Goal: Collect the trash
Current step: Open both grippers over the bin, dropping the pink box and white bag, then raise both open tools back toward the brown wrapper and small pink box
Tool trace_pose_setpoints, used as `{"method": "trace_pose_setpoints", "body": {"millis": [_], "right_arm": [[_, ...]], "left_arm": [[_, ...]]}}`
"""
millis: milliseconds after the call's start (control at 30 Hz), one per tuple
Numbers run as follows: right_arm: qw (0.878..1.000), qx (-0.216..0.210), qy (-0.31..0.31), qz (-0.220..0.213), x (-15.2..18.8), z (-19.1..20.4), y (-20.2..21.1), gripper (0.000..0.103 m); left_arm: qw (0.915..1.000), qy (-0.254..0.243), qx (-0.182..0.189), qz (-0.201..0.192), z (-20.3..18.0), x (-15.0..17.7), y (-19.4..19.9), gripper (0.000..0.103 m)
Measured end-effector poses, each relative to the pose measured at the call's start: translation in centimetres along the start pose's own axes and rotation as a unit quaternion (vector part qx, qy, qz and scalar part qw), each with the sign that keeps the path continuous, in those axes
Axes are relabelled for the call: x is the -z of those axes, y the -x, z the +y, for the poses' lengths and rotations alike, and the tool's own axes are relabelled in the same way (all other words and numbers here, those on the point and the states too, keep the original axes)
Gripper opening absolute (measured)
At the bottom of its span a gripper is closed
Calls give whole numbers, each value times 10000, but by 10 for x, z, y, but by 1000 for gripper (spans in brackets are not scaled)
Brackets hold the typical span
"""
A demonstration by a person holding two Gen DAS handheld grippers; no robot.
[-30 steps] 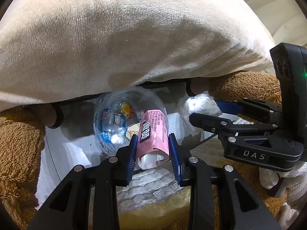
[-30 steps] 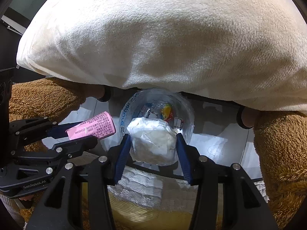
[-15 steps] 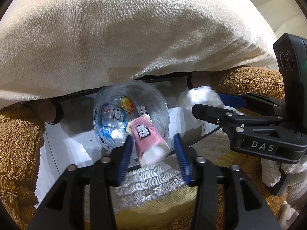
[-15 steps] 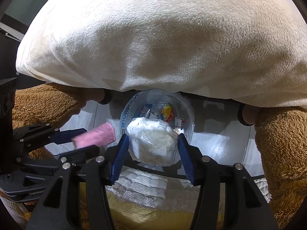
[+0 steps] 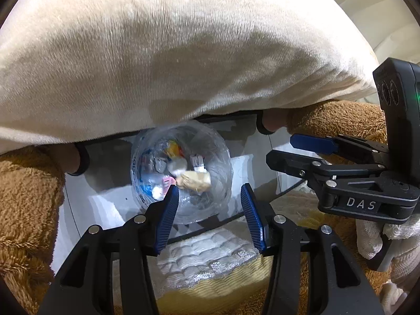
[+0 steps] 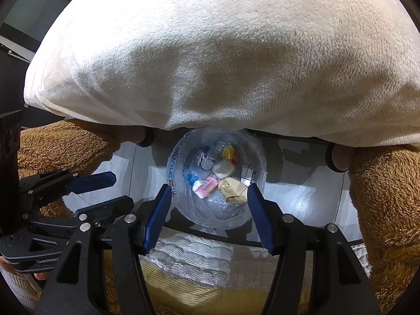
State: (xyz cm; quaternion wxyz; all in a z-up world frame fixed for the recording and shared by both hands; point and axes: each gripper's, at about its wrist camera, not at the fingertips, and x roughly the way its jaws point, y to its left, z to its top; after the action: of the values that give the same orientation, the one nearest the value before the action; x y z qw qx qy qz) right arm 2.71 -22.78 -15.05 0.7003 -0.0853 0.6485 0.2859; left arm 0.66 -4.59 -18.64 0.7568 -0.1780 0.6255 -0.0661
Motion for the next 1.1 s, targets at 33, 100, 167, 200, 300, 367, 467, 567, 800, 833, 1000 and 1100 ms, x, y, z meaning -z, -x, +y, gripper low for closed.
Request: {"method": "trace_pose_setpoints", "body": {"millis": [33, 100, 167, 200, 300, 367, 467, 567, 800, 833, 1000, 1100], "right_arm": [[10000, -30, 6, -36, 0, -1, 3, 60], [9999, -97, 22, -119, 2, -1, 8, 60], [9997, -135, 28, -207, 3, -3, 13, 60], [9996, -155, 13, -243, 4, -5, 15, 60], [9988, -303, -42, -379, 5, -9, 24, 60], [9976, -419, -55, -540, 6, -13, 33, 60], [9948, -579, -27, -837, 8, -16, 47, 60], [9907, -706, 45, -1166, 9, -15, 63, 60], [9711, -647, 389, -2265, 4, -12, 113, 60], [9687, -662, 411, -2359, 1, -12, 119, 60], [9616, -518, 573, -2635, -27, -15, 139, 60], [9601, -481, 642, -2679, -50, -16, 144, 60]], "left_arm": [[10000, -15, 24, -49, -1, 0, 2, 48], [9998, -66, 45, -161, -2, 0, 6, 48], [9995, -130, 108, -265, -3, 0, 10, 48], [9993, -157, 146, -310, -3, -1, 12, 48], [9983, -236, 160, -509, -4, -1, 21, 48], [9971, -252, 238, -678, -2, -1, 29, 48], [9938, -293, 320, -1026, -3, -1, 44, 48], [9892, -335, 416, -1368, -4, -1, 60, 48], [9731, -571, 505, -2174, -7, -7, 98, 48], [9701, -617, 499, -2292, -8, -10, 104, 48], [9601, -738, 417, -2665, -4, -25, 129, 48], [9571, -783, 322, -2770, -3, -41, 140, 48]]}}
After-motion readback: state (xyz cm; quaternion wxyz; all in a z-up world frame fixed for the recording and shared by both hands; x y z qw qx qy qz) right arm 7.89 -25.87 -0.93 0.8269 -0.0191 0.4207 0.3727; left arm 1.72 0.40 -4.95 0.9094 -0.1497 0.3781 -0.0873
